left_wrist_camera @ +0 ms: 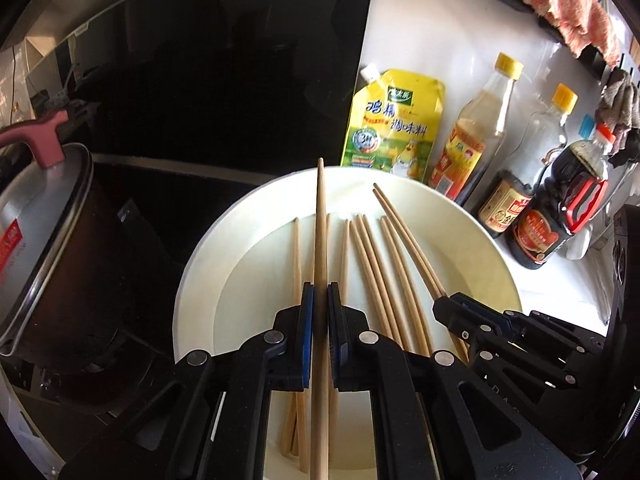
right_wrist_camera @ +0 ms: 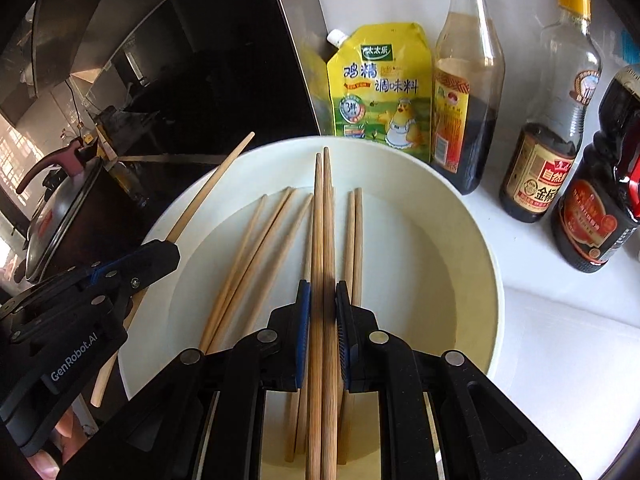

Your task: Organize utensils

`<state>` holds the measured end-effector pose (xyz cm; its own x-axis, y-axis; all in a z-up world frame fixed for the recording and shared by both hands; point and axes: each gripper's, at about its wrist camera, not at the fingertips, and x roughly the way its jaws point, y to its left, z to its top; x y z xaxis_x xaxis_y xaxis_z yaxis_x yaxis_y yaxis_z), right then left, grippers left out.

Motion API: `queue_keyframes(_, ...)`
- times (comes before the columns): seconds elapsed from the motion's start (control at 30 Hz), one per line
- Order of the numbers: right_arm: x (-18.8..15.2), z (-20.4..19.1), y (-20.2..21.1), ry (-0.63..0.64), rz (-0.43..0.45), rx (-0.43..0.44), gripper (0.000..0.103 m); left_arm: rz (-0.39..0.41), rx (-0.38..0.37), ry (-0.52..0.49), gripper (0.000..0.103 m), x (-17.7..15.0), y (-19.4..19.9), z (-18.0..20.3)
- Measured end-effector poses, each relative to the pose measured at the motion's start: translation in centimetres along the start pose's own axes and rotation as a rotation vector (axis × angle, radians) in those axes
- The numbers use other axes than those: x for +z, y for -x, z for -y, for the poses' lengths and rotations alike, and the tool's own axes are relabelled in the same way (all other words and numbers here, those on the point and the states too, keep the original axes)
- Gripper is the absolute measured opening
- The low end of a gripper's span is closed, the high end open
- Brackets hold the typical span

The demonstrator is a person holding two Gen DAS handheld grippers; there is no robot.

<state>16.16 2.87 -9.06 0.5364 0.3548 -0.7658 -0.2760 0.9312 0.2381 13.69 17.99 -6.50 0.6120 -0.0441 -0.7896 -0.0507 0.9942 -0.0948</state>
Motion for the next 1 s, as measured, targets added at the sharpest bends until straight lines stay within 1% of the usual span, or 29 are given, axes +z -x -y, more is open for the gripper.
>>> queue_keyframes(0.07,0.0,0.2,-0.4,-0.012,-0.011,-0.008,0.012,-0.026,0.000,0.002,0.008,0.0,-0.7,0.0)
queue_keyframes(0.23,0.1,0.6,-0.5,-0.014,-0.019,-0.001,0.013,-0.050,0.010,0.003,0.008,-0.1,-1.2,0.2)
queue_keyframes(0.3,0.2,0.6,-0.4,-0.015,-0.034,0.012,0.014,-0.064,0.004,0.027,0.011,0.0,-1.2,-0.1)
queue_keyframes(0.37,0.2,0.7,0.3,-0.011,-0.014,0.005,0.014,-0.066,0.003,0.038,0.024,0.1,-0.9,-0.4)
queue_keyframes(0.4,0.1,0.8,0.8,-0.011,-0.003,-0.001,0.014,-0.061,0.017,0.037,0.029,0.1,-0.6,-0.5)
queue_keyframes(0.43,0.0,0.9,1.3,-0.013,0.007,-0.005,0.014,-0.056,0.031,0.037,0.045,0.1,-0.3,-0.7)
queue_keyframes(0.47,-0.1,1.0,1.7,-0.016,0.016,-0.007,0.016,-0.050,0.043,0.044,0.068,0.0,0.2,-0.9)
queue_keyframes(0.5,-0.2,1.1,2.2,-0.021,0.025,-0.009,0.017,-0.039,0.051,0.053,0.078,-0.1,0.7,-1.3)
queue_keyframes(0.53,-0.3,1.2,2.6,-0.024,0.031,-0.010,0.019,-0.023,0.057,0.060,0.084,-0.2,1.2,-1.6)
queue_keyframes(0.57,-0.4,1.3,3.0,-0.026,0.035,-0.012,0.019,-0.014,0.060,0.061,0.084,-0.3,1.6,-1.8)
queue_keyframes(0.63,-0.5,1.3,3.8,-0.030,0.044,-0.015,0.020,-0.024,0.070,0.061,0.085,-0.4,2.0,-1.9)
queue_keyframes(0.7,-0.8,1.4,4.5,-0.032,0.052,-0.017,0.023,-0.035,0.076,0.067,0.085,-0.5,2.3,-2.0)
queue_keyframes(0.77,-1.0,1.4,5.1,-0.032,0.057,-0.018,0.028,-0.039,0.084,0.076,0.085,-0.6,2.7,-2.1)
queue_keyframes(1.0,-1.5,1.1,6.9,-0.018,0.068,-0.029,0.029,-0.028,0.092,0.101,0.088,-1.2,4.3,-2.3)
